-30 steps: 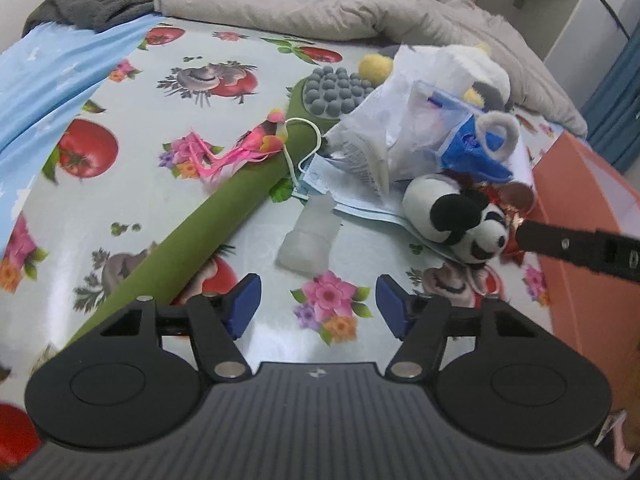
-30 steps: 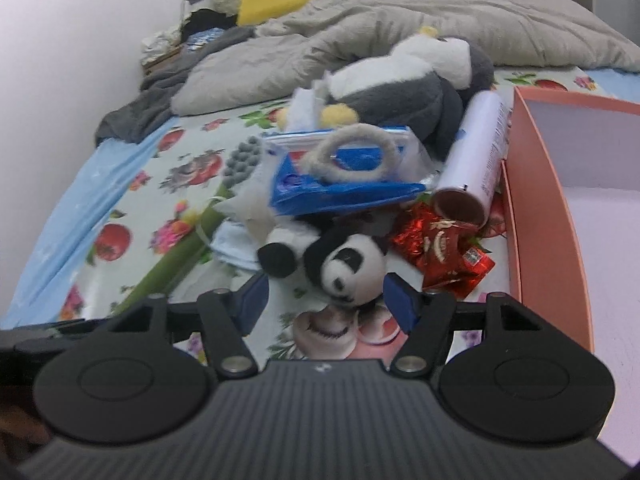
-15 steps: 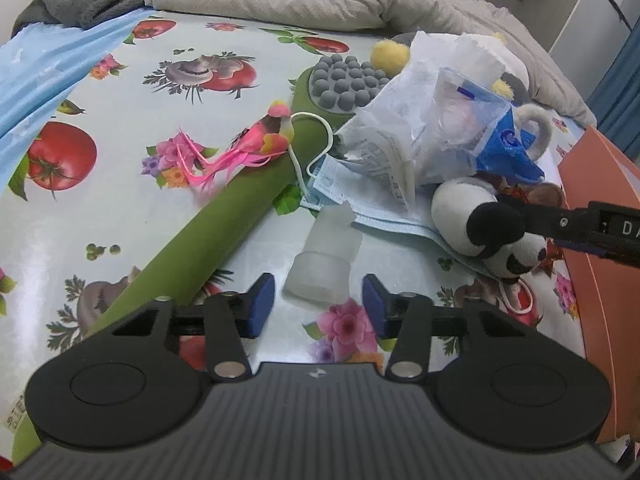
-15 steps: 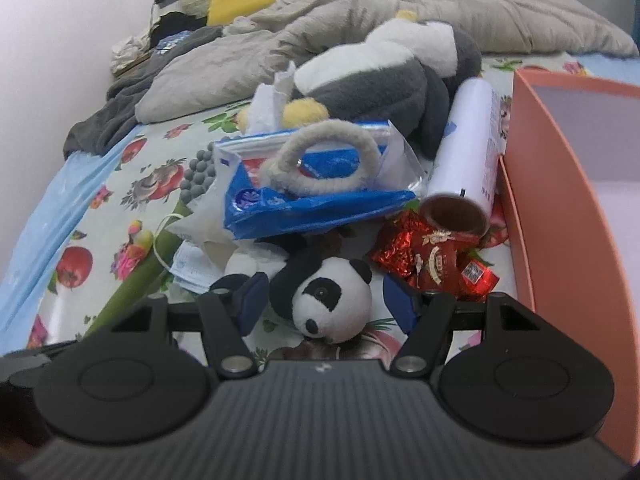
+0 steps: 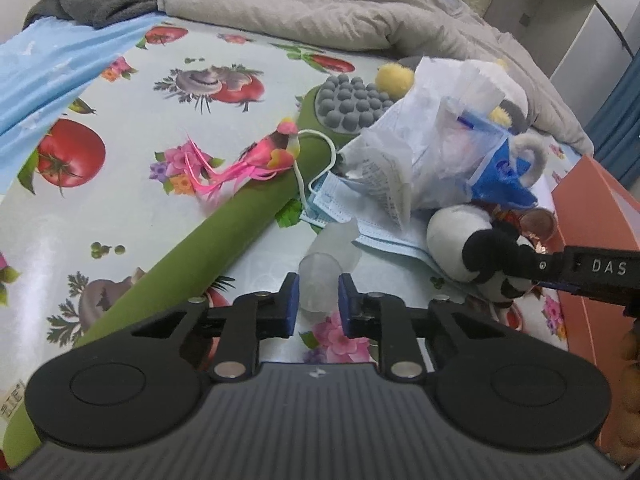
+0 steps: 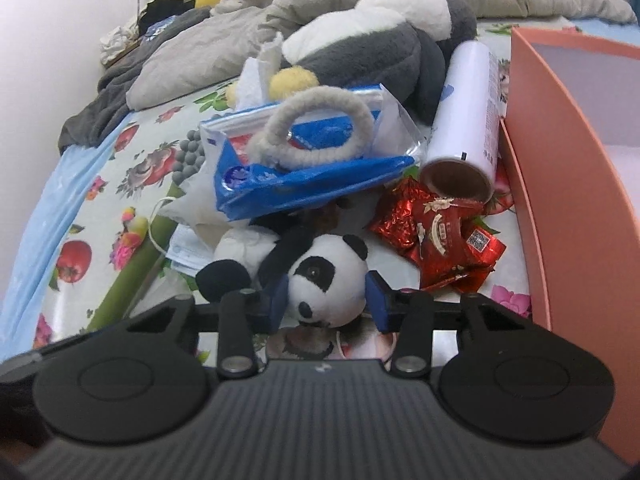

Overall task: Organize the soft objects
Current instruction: 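Lift the panda plush with the right tool and carry it over the pink box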

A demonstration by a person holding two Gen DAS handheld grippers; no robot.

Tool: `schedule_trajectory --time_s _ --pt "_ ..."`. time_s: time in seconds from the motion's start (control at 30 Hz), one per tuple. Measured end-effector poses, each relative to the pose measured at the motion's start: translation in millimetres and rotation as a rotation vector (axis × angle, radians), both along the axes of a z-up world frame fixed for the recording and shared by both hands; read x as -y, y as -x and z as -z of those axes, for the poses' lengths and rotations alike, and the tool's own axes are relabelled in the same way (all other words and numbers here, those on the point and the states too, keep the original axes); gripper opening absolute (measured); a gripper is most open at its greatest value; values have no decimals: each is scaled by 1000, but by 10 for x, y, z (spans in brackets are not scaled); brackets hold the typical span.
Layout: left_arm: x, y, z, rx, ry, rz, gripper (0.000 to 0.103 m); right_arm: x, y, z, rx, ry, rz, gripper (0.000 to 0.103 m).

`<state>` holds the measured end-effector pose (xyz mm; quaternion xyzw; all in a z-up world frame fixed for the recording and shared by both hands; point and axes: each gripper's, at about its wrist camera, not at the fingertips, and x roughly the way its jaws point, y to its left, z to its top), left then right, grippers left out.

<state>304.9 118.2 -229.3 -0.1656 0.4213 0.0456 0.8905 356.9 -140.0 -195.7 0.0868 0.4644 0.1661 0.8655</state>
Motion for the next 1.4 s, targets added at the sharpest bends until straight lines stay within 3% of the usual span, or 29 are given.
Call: schedule_trajectory --time_s 0.53,0.97,1.2,1.4 --pt "134 755 -435 86 8 -30 18 91 713 -363 60 27 -33 44" --pt "382 1348 -843 78 44 -3 18 311 1304 -725 110 45 -38 44" --pt "611 1609 -880 45 56 43 18 410 1573 -771 117 41 -26 44" --pt "682 1669 -1061 83 46 44 19 541 1726 -902 162 6 1 44"
